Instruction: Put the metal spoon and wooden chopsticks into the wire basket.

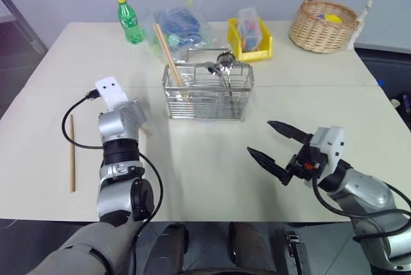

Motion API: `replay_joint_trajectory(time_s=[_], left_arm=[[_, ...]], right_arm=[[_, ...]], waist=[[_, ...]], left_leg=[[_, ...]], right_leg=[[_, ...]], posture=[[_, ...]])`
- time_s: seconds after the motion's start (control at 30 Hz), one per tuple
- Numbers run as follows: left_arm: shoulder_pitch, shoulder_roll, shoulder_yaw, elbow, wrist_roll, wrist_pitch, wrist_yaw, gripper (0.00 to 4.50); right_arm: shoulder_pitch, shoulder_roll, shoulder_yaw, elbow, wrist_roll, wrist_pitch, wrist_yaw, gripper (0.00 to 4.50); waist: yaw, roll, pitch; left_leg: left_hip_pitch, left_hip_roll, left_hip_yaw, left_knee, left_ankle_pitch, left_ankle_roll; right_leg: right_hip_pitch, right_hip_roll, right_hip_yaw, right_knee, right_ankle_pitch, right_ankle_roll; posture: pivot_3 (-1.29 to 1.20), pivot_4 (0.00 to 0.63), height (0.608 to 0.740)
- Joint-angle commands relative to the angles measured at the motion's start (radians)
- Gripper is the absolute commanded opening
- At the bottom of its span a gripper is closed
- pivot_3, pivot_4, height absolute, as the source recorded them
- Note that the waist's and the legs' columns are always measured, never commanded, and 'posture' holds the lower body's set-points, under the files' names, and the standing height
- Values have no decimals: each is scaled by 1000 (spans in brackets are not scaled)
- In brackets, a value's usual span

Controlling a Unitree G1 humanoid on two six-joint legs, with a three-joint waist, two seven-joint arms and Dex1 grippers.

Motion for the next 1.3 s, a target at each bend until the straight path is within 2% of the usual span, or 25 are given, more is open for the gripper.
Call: replay_joint_trajectory(time_s=[0.03,0.27,0.37,0.57,0.6,0.63,1.0,1.3], left_arm=[[60,-15,49,11,-5,51,25,4500],[107,-15,66,-17,-15,66,-4,4500],[113,-4,61,-21,-20,71,-22,3665],[127,0,52,-48,-19,70,-43,740],[128,0,53,-50,-21,68,-45,288],[129,0,53,-51,-21,67,-47,37],[162,43,37,-55,-25,26,-117,37],[201,158,-22,-24,-58,-234,-391,37]], right_arm=[[-17,-3,-17,-9,7,-10,-4,4419],[-31,-8,-20,-6,10,-2,-5,4419],[-36,-9,-20,-4,11,0,-5,4500],[-36,-10,-28,-4,15,4,-7,4500],[-37,-9,-27,-3,14,4,-8,4500],[-37,-9,-27,-2,14,4,-9,4500],[0,-13,-43,-30,36,16,-10,4500],[105,-95,-112,-69,91,-6,119,4500]], waist=[[-4,1,-1],[-16,6,-8],[-16,6,-11],[-21,8,-14],[-21,8,-14],[-21,8,-14],[-22,10,-16],[-18,8,-16]], left_leg=[[0,0,0,0,0,0],[3,0,0,0,0,0],[3,0,0,0,0,0],[4,0,0,0,0,0],[4,0,0,0,0,0],[4,0,0,0,0,0],[5,0,1,0,0,0],[5,1,1,0,0,0]], right_leg=[[0,0,0,0,0,0],[3,0,0,0,0,0],[4,0,0,0,0,1],[4,0,0,0,0,1],[4,0,0,0,0,1],[4,0,0,0,0,1],[4,0,0,0,-1,1],[5,1,0,0,-1,1]], posture=[[0,150,740],[0,150,740],[0,150,740],[0,150,740],[0,150,740],[0,150,740],[0,150,740],[0,150,740]])
